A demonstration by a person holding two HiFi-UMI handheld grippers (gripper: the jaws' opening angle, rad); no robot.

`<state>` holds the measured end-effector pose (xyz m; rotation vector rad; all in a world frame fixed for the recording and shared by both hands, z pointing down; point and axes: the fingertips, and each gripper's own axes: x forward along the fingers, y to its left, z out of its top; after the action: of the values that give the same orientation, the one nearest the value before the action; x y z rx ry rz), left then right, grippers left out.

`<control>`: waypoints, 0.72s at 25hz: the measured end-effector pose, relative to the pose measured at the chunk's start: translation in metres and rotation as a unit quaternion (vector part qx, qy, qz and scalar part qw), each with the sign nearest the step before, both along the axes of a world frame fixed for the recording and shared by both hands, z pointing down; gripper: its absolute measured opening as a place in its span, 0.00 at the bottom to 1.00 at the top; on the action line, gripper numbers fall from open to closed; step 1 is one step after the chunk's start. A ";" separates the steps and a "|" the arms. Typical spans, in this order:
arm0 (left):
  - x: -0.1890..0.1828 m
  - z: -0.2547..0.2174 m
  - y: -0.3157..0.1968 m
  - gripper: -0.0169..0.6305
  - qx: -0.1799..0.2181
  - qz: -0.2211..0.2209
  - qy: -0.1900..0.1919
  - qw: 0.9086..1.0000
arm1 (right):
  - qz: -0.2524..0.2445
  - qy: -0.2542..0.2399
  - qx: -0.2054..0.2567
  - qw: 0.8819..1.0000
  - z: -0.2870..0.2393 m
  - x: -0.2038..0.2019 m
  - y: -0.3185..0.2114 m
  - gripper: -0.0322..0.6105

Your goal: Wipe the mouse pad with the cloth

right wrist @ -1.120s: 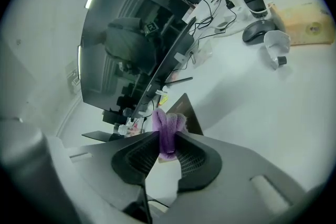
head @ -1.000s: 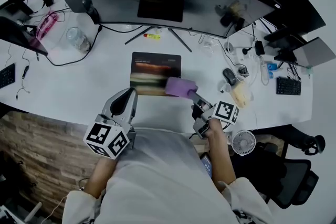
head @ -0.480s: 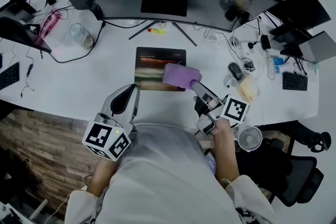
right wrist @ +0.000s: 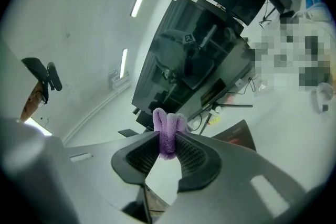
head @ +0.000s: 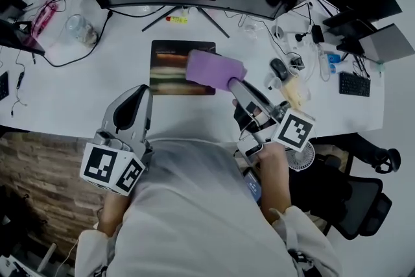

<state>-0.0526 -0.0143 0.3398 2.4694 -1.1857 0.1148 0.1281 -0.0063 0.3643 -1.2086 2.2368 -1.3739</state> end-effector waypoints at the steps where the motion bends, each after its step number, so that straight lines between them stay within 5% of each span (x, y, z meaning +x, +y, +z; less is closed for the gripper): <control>1: 0.001 -0.001 0.000 0.03 0.002 -0.001 0.001 1.000 | -0.001 0.007 0.005 1.000 -0.004 0.001 0.001 0.20; 18: -0.002 -0.014 -0.002 0.03 0.018 -0.003 0.009 1.000 | -0.011 0.130 0.049 0.990 -0.021 0.002 0.003 0.17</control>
<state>-0.0542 -0.0165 0.3254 2.4920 -1.1969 0.0714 0.1297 -0.0032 0.3432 -1.4039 2.4645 -1.1549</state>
